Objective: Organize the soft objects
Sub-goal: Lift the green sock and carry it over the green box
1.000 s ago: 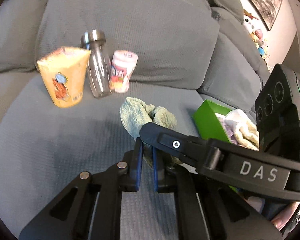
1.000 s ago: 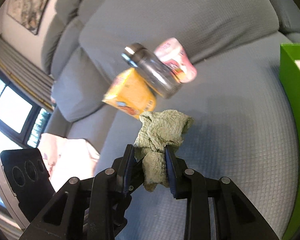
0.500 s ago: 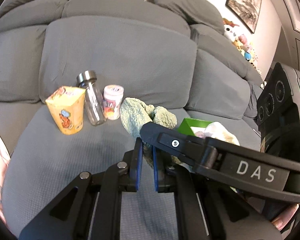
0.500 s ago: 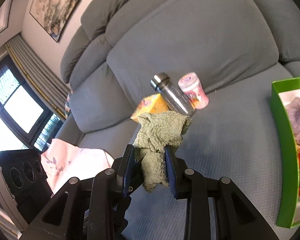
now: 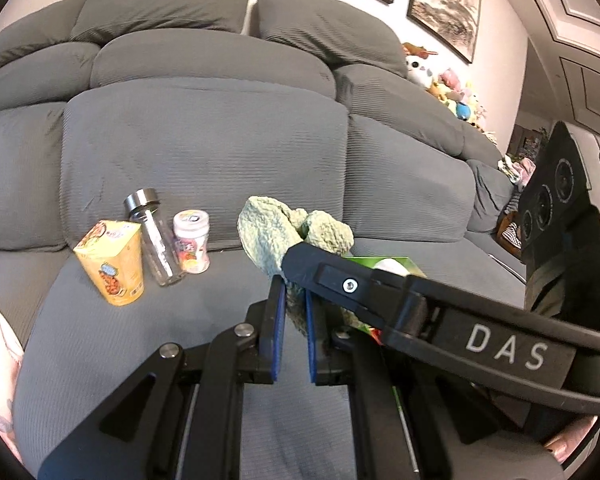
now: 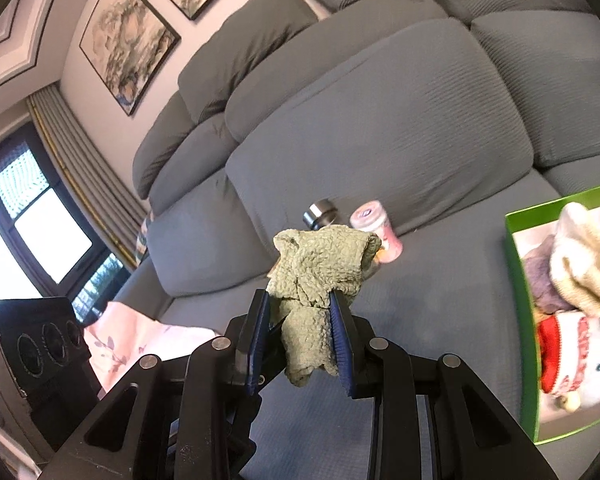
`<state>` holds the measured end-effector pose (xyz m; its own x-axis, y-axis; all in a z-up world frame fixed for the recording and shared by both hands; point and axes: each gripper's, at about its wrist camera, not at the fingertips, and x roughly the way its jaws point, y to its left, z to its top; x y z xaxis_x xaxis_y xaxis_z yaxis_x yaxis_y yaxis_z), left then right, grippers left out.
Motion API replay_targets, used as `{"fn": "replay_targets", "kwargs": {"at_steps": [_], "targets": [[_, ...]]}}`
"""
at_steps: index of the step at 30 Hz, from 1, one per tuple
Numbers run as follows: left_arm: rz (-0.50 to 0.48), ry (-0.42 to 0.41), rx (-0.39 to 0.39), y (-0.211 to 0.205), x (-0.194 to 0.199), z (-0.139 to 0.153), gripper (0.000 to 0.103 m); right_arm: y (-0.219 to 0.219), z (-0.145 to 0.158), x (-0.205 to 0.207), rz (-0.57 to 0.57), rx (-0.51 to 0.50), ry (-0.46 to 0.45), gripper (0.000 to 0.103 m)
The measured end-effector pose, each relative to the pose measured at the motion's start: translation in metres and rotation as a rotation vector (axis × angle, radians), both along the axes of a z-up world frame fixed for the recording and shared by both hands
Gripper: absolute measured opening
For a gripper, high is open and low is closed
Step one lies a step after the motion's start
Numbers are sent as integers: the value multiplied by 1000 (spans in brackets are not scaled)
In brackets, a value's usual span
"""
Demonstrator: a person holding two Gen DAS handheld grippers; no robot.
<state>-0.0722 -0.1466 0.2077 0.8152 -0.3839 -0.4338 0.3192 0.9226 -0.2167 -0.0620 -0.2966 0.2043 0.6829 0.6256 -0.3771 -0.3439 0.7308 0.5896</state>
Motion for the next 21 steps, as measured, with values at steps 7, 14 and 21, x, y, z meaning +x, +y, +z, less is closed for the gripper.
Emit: {"fn": "replay_targets", "kwargs": {"at_steps": [7, 14, 21], "targets": [[-43, -24, 15, -25, -5, 6, 5, -26, 7, -12, -43, -10, -50, 33], [-101, -38, 29, -52, -6, 12, 5, -54, 10, -22, -110, 9, -66, 33], [-172, -21, 30, -81, 0, 10, 5, -81, 6, -27, -204, -3, -58, 33]]}}
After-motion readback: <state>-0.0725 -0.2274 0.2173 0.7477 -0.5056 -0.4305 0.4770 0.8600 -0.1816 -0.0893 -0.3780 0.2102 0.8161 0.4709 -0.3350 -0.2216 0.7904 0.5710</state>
